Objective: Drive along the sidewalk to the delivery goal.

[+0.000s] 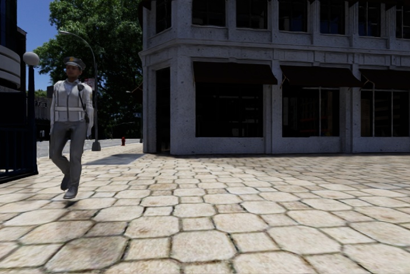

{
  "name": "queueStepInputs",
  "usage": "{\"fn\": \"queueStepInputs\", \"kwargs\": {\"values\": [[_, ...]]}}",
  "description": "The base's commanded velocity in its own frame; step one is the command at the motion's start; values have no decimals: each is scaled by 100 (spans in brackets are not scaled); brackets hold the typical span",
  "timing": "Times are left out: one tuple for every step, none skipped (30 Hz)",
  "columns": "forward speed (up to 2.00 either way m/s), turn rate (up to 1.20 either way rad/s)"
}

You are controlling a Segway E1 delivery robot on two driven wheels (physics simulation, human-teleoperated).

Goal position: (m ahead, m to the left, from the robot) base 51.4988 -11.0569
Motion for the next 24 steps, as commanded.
{"fn": "queueStepInputs", "kwargs": {"values": [[200, 0], [200, 0], [200, 0], [200, 10], [200, 10], [200, 17], [200, 18], [200, 19], [200, 19], [200, 19], [200, 19], [200, 22], [200, 22], [200, 26], [200, 34], [200, 38], [200, 38], [200, 39], [200, 41], [200, 44], [200, 44], [200, 46], [200, 47], [200, 47]]}}
